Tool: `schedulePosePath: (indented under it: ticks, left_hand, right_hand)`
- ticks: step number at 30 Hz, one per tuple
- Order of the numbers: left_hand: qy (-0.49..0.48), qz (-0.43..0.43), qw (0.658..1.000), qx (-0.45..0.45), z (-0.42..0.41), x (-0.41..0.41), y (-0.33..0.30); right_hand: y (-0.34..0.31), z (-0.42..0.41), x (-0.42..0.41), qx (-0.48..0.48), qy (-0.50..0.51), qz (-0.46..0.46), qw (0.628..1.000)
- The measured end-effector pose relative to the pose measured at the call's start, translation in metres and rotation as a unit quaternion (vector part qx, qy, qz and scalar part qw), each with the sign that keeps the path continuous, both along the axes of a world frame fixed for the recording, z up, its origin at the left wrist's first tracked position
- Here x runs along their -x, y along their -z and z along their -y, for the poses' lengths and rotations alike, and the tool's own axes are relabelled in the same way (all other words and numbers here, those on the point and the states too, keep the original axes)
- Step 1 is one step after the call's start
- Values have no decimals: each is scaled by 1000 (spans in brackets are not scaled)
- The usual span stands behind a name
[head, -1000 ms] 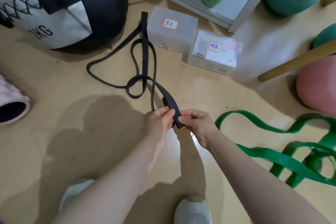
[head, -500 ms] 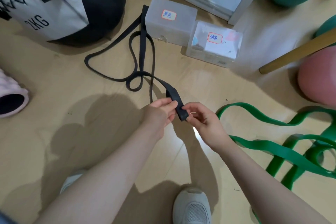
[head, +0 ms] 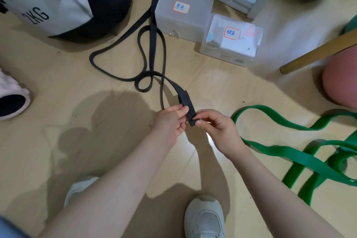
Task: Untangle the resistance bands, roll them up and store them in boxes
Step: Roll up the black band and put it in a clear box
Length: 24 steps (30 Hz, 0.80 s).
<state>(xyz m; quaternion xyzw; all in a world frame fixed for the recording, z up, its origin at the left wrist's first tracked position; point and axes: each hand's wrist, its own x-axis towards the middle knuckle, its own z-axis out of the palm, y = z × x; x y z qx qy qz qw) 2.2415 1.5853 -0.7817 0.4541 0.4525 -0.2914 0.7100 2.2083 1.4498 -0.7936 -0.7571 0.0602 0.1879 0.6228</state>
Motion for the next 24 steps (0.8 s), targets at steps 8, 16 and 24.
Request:
schedulePosePath:
  ticks: [8, 16, 24]
  left_hand:
    - [-15, 45, 999, 5, 5, 9, 3]
    - [-10, 72, 996, 45, 4, 15, 7]
    - [-6, 136, 990, 29, 3, 17, 6]
  right_hand:
    - [3, -3, -4, -14, 109, -104, 988]
    - [-3, -9, -5, -56, 181, -155, 970]
    - [-8, -9, -11, -36, 153, -153, 976]
